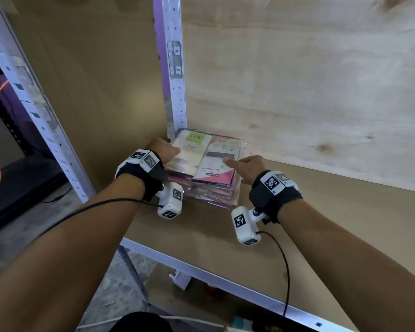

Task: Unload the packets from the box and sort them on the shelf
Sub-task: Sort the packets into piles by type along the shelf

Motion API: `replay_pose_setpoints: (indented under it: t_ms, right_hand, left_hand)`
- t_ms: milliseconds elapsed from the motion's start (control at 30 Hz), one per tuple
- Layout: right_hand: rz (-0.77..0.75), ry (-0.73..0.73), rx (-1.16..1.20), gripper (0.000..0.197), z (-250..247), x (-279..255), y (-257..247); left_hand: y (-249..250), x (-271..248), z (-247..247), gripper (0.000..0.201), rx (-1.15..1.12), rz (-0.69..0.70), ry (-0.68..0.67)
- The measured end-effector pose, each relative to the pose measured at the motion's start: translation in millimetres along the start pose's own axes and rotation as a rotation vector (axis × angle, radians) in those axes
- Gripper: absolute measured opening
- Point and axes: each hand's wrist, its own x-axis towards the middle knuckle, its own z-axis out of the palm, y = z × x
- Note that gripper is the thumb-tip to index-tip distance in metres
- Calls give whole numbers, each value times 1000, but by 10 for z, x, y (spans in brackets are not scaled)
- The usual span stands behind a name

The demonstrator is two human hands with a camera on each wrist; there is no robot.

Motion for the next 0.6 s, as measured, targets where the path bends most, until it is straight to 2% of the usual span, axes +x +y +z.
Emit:
replay_pose_setpoints:
  t_ms: [67, 167, 200, 333, 500, 600]
  right_hand:
    - [-20, -53, -94, 41, 16, -37, -32]
    - [-1, -111, -130, 68, 58, -35, -5]
    - [10, -118, -127, 72, 60, -49, 9]
    - [52, -114, -124, 73, 1, -104, 75]
    - [52, -55, -145, 62, -202, -401, 132]
    - [48, -89, -132, 36, -390, -650, 179]
  left_hand:
    - [22, -53, 17, 50, 29, -3, -54]
    - [53, -170, -26, 60, 108, 21, -116]
    - [65, -223, -52, 60, 135, 36, -117]
    - [94, -469, -158, 59, 210, 124, -69]
    - [157, -829, -218, 54, 353, 226, -3]
    - [227, -1097, -197, 58, 356, 260, -51]
